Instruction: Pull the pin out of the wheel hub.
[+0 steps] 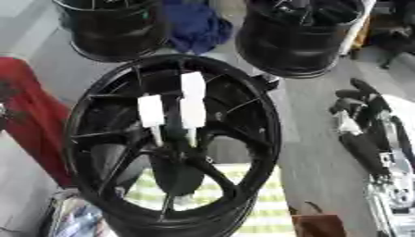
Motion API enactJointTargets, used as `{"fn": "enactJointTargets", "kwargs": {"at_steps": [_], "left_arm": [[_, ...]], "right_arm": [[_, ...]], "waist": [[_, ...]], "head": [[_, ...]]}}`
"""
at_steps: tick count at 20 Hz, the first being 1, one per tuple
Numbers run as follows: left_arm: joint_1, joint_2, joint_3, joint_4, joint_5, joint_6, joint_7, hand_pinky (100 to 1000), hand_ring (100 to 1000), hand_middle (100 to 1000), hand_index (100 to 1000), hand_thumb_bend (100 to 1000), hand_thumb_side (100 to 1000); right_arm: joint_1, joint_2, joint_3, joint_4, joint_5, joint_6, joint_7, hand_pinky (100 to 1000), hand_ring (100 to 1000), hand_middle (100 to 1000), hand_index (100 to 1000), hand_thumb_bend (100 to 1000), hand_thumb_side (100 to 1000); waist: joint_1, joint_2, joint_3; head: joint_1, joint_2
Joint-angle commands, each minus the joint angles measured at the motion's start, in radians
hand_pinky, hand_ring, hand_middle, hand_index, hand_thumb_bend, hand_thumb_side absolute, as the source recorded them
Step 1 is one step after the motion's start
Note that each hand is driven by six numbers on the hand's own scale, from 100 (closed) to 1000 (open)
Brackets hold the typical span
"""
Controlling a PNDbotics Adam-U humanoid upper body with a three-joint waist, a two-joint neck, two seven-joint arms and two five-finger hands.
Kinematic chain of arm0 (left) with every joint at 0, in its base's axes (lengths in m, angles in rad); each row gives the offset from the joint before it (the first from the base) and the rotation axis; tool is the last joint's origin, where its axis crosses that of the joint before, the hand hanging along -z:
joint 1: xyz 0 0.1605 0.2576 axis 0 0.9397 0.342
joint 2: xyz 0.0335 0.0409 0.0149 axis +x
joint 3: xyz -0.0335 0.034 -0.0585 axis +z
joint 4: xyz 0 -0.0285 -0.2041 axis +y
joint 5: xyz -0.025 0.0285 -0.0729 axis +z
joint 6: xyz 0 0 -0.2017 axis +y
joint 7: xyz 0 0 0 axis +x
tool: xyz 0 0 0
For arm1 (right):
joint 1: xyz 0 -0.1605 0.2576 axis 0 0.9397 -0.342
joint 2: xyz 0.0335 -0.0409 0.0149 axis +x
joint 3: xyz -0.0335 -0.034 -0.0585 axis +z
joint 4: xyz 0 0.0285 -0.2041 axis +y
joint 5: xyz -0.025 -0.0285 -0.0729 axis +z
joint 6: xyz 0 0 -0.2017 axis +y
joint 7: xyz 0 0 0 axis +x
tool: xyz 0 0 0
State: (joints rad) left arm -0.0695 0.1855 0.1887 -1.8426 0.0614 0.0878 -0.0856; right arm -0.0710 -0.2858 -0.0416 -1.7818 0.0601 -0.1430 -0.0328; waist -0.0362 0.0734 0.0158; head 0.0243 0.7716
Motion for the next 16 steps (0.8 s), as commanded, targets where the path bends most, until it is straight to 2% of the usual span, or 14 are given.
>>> {"fn": "enactJointTargets", "kwargs": {"at_steps": [1,5,9,14,16], "left_arm": [[-0.005,0.015,0.002,-0.01,-0.003,-0.001,0.0,709,394,720,823,291,536],[-0.005,0.018,0.001,-0.01,-0.005,-0.001,-0.004,709,384,719,823,291,536],[-0.007,0.022,-0.002,-0.01,-0.007,-0.001,-0.007,709,375,719,823,292,536],[-0.009,0.028,-0.005,-0.011,-0.01,-0.001,-0.011,709,372,719,823,293,536],[-0.01,0.03,-0.007,-0.011,-0.011,0.0,-0.013,708,374,719,823,293,536]], "right_arm": [[-0.021,-0.081,0.003,-0.031,0.009,0.008,0.016,738,634,744,929,178,496],[-0.061,-0.214,0.016,-0.043,0.007,0.034,0.036,718,614,780,939,244,514],[-0.117,-0.357,0.052,-0.052,-0.024,0.049,0.073,658,552,794,948,325,486],[-0.232,-0.553,0.118,-0.065,-0.099,0.061,0.188,605,509,810,962,375,453],[-0.29,-0.62,0.147,-0.066,-0.145,0.071,0.243,610,515,815,965,374,449]], "waist": [[0.0,-0.013,0.004],[-0.004,-0.011,0.011],[-0.009,-0.007,0.018],[-0.018,-0.006,0.027],[-0.021,-0.006,0.03]], "head": [[0.0,-0.002],[0.003,-0.002],[0.0,-0.002],[-0.011,-0.002],[-0.013,-0.002]]}}
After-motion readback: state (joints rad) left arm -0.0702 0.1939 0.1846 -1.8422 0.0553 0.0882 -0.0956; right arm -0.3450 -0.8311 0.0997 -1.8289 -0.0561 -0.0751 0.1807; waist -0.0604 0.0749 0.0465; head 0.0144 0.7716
